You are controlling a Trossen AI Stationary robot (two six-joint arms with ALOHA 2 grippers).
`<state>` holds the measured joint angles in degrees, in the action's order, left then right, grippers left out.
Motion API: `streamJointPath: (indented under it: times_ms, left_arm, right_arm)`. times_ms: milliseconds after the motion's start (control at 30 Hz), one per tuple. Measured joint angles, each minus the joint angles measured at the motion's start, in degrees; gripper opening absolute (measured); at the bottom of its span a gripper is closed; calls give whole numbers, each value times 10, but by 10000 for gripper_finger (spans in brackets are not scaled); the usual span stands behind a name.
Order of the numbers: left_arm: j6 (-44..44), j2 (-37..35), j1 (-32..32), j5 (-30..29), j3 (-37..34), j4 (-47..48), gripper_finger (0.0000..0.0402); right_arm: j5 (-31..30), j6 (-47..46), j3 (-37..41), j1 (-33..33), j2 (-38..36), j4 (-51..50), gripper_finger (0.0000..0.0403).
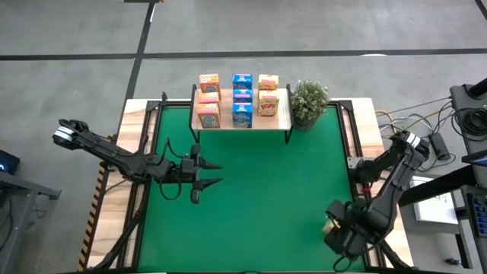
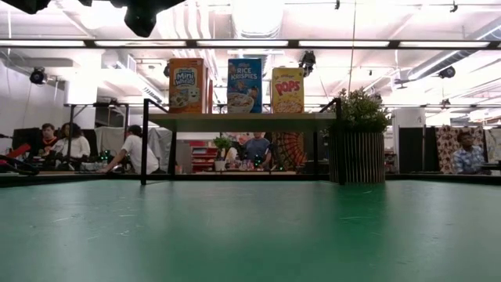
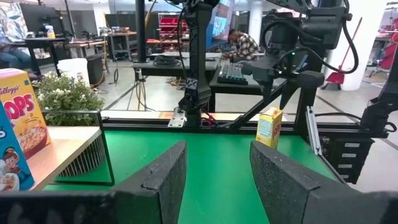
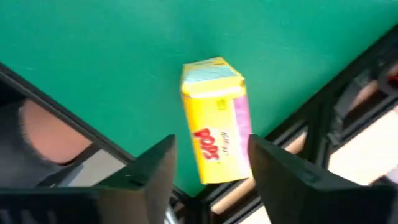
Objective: Stack cereal on shelf
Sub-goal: Put the yellow cereal box on the shelf
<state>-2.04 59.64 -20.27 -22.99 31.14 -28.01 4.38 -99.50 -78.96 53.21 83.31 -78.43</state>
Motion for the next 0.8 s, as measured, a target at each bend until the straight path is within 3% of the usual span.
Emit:
streamJointPath:
  times_ms: [133, 300, 800]
  left_arm:
    - [0, 0, 0, 0, 0, 0, 159]
    - [0, 0, 0, 0, 0, 0, 159]
    - [0, 0, 0, 0, 0, 0, 159]
  right_arm:
    - [-25, 12, 0, 18, 0, -17, 231]
    - [-75, 25, 6, 36, 2, -1, 257]
    - [-75, 50, 30, 47, 69, 11, 221]
